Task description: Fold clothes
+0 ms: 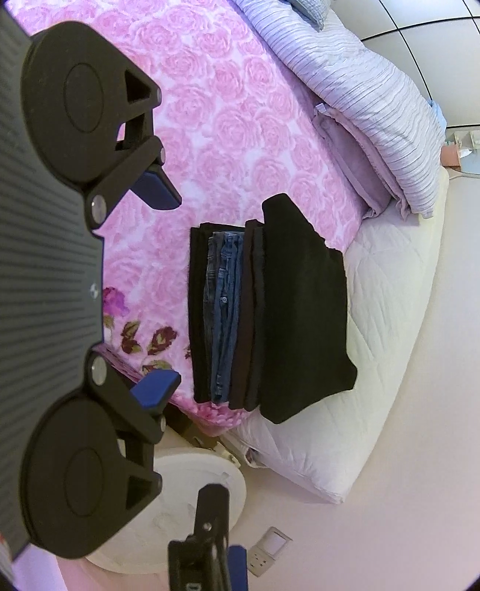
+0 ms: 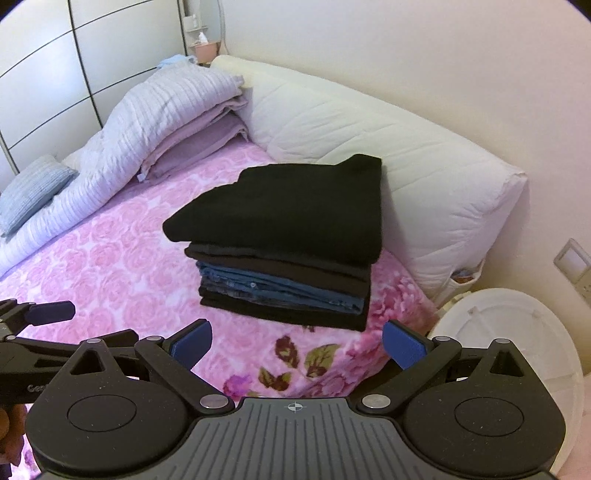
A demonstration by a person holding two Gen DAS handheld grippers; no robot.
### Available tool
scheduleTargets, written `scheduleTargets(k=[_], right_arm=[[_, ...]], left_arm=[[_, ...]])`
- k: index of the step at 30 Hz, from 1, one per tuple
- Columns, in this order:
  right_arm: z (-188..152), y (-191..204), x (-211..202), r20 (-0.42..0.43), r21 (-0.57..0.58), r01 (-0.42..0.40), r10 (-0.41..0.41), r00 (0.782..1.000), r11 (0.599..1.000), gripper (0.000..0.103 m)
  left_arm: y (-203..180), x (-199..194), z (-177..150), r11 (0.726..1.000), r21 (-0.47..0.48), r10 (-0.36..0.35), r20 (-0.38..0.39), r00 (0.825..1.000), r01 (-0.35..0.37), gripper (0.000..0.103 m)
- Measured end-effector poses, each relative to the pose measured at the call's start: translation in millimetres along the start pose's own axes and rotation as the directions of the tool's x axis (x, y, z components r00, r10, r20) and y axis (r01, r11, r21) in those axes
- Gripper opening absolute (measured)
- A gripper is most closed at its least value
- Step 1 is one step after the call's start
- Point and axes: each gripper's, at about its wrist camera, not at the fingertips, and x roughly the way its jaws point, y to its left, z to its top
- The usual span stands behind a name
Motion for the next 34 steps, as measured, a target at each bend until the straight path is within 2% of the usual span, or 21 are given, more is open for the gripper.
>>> scheduleTargets(k=[8, 16, 27, 34], right_arm=[[-9.1, -6.5, -6.4, -0.004, 0.024, 0.018, -0.018, 1.0, 1.0, 0.102], [-12.4, -6.5, -9.6, -0.003, 0.023, 0.026, -0.025, 1.0, 0.999, 0.101], [-10.3, -6.9, -11.7, 0.016, 0.019, 0.031, -0.031, 0.999, 0.999, 0.101], [-11.2, -7.0, -12.8, 0.016, 0.011, 0.023, -0.023, 1.0, 1.0, 0.101]], left_arm=[[-12.6, 1.2, 0.7, 1.0, 0.026, -0.005, 0.0, 1.0, 0.005, 0.092], [-13.5, 2.3, -2.3, 0.997, 0.043, 0.06, -0.012, 0.998, -0.059, 0.092], [-11.2, -1.5, -5.0, 0.998, 0.031, 0.055, -0.011, 0.998, -0.055, 0.092], [-12.2, -5.7, -6.9, 0.998, 0.021, 0.053, 0.015, 0.998, -0.054, 0.092]])
